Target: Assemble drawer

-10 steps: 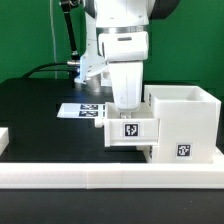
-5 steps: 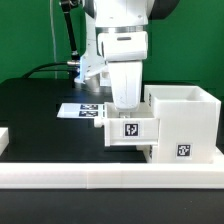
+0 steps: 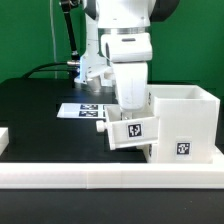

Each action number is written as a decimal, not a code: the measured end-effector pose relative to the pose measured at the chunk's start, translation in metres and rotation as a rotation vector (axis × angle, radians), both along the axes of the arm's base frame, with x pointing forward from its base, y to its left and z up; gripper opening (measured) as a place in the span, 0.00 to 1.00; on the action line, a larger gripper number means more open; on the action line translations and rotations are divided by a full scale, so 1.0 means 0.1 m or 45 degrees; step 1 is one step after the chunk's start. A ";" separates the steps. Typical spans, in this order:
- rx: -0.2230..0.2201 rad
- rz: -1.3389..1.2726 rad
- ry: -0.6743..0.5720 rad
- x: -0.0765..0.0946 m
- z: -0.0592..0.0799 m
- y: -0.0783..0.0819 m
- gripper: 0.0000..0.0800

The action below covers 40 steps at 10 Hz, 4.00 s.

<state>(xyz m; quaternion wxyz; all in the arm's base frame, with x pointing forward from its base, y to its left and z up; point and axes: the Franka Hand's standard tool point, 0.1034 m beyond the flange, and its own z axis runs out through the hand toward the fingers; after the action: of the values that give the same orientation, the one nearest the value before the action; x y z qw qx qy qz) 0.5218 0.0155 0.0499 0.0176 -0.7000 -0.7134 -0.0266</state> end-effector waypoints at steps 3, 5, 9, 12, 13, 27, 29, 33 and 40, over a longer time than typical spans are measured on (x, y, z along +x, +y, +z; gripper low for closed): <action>0.000 -0.002 0.001 0.00 0.00 -0.01 0.05; 0.002 -0.003 -0.006 0.01 0.01 0.01 0.05; 0.007 -0.018 -0.030 0.02 0.01 0.01 0.05; 0.007 -0.019 -0.030 0.03 0.01 0.02 0.15; 0.006 -0.023 -0.029 0.03 0.03 0.03 0.38; -0.009 0.081 0.053 0.06 -0.04 -0.99 0.81; 0.015 0.082 0.093 -0.03 -0.22 -0.91 0.81; 0.020 0.067 0.113 -0.03 -0.29 -0.66 0.81; -0.025 -0.187 0.097 0.11 -0.01 -0.21 0.81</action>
Offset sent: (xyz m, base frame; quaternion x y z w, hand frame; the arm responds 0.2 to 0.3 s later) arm 0.0000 0.0000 0.0000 0.0000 0.0000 0.0000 1.0000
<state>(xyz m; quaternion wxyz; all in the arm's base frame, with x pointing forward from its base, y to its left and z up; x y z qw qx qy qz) 0.5328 -0.0056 0.0493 0.0360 -0.7511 -0.6592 0.0056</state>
